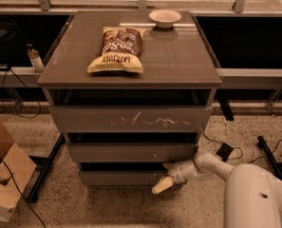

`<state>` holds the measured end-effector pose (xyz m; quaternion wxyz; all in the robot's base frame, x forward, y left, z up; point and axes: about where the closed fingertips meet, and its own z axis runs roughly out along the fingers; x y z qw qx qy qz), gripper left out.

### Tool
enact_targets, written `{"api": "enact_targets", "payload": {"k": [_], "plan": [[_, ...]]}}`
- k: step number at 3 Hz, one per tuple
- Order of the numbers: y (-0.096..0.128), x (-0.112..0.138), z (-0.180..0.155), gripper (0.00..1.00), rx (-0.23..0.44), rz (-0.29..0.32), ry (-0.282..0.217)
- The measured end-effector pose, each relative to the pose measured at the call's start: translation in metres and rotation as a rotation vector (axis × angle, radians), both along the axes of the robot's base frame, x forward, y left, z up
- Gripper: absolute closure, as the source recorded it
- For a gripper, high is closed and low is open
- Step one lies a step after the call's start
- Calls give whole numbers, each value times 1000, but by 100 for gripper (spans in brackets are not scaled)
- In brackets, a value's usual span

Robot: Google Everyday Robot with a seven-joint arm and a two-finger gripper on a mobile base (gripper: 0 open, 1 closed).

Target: Open bottom drawer

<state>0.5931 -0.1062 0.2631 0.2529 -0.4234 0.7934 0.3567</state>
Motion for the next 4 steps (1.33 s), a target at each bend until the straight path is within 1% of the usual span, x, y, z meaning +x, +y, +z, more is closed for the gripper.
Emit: {"api": "enact_targets", "payload": {"k": [1, 2, 3, 4], "plan": [[-7, 11, -33, 0, 2, -27, 68], [-8, 11, -49, 0, -4, -34, 106], [-8, 11, -46, 18, -4, -34, 106], [-10, -14, -51, 47, -35, -17, 141]]}}
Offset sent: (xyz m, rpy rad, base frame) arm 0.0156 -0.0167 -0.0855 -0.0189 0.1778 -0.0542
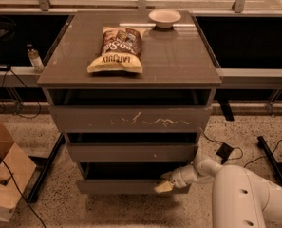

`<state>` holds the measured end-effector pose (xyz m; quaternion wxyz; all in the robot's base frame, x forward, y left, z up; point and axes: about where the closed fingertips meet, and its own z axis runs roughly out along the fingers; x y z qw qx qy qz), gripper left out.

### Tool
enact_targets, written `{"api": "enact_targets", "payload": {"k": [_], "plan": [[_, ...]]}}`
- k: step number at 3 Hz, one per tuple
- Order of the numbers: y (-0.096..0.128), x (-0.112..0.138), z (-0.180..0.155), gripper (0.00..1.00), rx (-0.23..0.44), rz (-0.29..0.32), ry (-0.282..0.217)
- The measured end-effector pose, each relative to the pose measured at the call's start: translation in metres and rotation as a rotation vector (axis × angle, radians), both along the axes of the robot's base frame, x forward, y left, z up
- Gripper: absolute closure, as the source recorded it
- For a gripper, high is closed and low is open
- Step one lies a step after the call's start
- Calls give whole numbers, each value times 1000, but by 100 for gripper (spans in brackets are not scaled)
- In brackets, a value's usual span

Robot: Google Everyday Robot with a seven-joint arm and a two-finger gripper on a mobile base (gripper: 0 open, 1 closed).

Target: Open bottom drawer

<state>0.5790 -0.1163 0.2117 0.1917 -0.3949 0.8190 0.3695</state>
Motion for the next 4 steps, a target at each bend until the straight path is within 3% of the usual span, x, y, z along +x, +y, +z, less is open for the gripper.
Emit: {"api": "enact_targets", "payload": {"k": [1, 2, 3, 4], "plan": [[0, 0, 1, 34, 0, 0, 0], [1, -45, -15, 10, -17, 17, 88], [2, -61, -15, 0, -24, 22, 127], [2, -61, -15, 0, -24, 22, 127]]}}
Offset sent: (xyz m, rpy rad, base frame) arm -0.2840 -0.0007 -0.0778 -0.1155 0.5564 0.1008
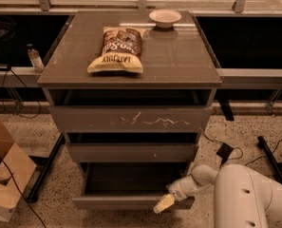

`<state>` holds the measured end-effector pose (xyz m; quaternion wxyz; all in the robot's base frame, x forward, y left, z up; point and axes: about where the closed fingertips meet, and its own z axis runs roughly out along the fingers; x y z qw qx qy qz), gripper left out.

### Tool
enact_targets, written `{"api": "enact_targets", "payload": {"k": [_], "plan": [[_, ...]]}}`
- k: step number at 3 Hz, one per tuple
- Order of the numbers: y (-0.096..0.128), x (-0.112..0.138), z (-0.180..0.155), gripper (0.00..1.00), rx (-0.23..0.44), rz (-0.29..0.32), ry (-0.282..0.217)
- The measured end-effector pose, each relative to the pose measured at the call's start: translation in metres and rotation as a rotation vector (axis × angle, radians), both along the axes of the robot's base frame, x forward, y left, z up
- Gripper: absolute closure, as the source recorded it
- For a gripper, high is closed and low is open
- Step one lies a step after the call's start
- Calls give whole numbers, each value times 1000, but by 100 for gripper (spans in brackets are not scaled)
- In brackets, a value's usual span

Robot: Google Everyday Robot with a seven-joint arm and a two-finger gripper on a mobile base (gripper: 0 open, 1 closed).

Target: Open bottom drawer

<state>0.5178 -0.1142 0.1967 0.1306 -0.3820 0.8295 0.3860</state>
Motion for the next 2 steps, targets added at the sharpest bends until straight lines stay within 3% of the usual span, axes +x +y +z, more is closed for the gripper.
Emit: {"api": "enact_targets", "payload": {"k": [1, 2], "plan": [[-5, -17, -19, 18, -59, 26, 102], [-6, -23, -20, 42, -71, 34, 128]]}}
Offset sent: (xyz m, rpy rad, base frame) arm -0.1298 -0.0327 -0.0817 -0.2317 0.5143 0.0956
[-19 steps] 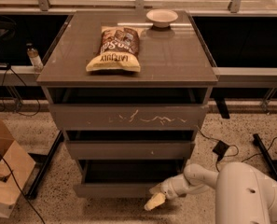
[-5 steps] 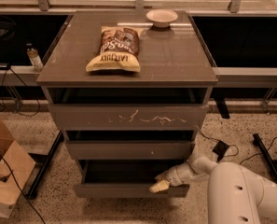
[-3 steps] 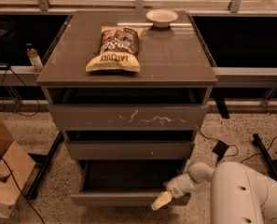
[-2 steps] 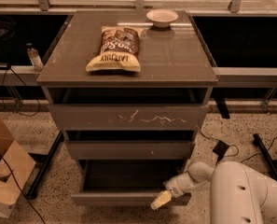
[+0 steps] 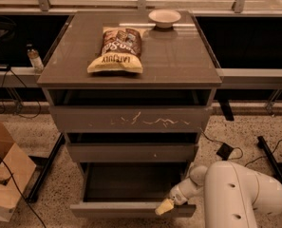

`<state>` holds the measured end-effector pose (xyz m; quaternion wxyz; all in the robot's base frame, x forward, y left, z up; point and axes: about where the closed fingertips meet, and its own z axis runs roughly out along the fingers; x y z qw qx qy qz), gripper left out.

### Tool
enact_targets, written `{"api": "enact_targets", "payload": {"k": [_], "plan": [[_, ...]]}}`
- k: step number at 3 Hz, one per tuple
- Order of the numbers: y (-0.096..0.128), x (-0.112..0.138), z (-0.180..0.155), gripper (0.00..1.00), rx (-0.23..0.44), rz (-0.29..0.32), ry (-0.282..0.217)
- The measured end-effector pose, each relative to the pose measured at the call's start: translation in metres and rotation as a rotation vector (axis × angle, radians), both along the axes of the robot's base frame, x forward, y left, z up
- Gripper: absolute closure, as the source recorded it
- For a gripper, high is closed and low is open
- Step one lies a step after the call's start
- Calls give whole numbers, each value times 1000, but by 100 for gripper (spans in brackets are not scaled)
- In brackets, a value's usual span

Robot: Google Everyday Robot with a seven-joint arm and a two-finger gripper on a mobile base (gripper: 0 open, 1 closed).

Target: Open bottom drawer

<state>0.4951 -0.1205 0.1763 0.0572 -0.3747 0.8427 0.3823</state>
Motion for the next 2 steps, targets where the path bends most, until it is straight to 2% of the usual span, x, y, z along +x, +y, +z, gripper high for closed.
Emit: {"api": "enact_targets", "payload": {"k": [1, 2], "plan": [[-5, -35, -13, 44, -44, 31, 105], [-4, -35, -11, 21, -45, 31, 106]]}}
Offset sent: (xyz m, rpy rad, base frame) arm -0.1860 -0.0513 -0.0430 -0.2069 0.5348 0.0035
